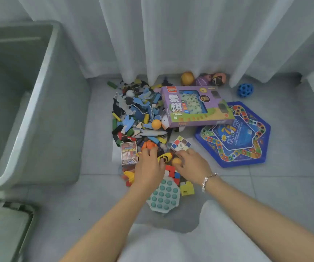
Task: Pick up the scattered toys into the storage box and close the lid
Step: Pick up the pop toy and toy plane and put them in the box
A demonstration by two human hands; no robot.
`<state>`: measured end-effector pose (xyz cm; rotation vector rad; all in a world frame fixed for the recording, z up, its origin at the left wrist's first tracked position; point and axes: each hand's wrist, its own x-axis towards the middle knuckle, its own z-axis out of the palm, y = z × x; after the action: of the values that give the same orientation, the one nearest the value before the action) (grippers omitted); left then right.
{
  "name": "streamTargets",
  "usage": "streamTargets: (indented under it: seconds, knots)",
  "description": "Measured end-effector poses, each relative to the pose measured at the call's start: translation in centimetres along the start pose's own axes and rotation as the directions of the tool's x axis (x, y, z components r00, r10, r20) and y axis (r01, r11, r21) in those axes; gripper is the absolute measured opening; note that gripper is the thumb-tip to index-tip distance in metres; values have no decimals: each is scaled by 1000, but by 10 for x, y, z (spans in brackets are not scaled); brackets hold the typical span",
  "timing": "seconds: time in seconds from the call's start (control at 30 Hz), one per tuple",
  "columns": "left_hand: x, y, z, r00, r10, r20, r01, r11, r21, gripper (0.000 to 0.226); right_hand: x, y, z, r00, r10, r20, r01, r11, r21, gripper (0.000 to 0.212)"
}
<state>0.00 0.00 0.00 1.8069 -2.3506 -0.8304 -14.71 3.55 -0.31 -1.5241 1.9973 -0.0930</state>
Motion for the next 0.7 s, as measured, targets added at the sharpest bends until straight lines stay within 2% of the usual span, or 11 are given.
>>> streamTargets:
  seconds: [0.13, 0.27, 0.37, 0.47, 0.57, 0.7]
  knots:
    - [-18, -22, 28, 993, -40, 108, 45, 998, -52, 42, -14, 13, 27, 999, 1, 52, 6, 989, -145, 48]
    - [-22, -34, 39, 989, -34, 143, 56, 987, -154, 40, -18, 17, 31, 997, -52, 54, 59, 989, -137, 57]
    - [-27, -44, 44, 973, -7, 231, 55, 979, -199, 39, -23, 16, 32, 995, -67, 75, 76, 989, -130, 63]
    - [-20, -48, 42, 969, -10, 246, 63, 976, -208, 31, -19, 10, 36, 995, -89, 43, 94, 986, -139, 53]
    - [-7, -46, 32, 953, -77, 295, 180, 922, -341, 13, -13, 6, 37, 998, -64, 1, 64, 997, -36, 33]
    - [4, -38, 15, 937, -138, 320, 307, 761, -572, 13, -2, 4, 30, 998, 56, -36, -50, 987, 152, 26]
